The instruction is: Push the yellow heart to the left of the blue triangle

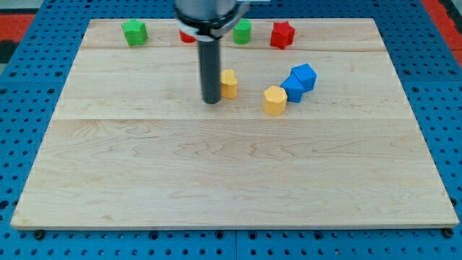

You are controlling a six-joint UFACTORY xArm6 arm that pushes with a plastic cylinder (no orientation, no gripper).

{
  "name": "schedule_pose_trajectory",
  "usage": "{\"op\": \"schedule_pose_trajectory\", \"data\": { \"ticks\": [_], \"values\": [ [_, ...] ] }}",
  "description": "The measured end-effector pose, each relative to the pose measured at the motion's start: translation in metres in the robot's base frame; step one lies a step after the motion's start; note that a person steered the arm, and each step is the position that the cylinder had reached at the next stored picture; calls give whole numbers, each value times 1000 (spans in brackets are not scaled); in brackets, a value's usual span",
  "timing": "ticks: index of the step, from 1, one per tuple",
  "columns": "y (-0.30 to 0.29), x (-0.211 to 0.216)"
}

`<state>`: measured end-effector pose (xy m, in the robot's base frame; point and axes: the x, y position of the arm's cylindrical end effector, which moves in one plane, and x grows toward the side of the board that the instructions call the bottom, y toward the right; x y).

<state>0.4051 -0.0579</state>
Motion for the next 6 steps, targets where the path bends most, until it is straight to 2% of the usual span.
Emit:
{"op": "schedule_pose_trajectory", "data": {
  "ticks": [2,3,4,5,6],
  "values": [
    [35,-32],
    [47,-32],
    [10,-34],
    [30,-54],
    [87,-52]
  ]
}}
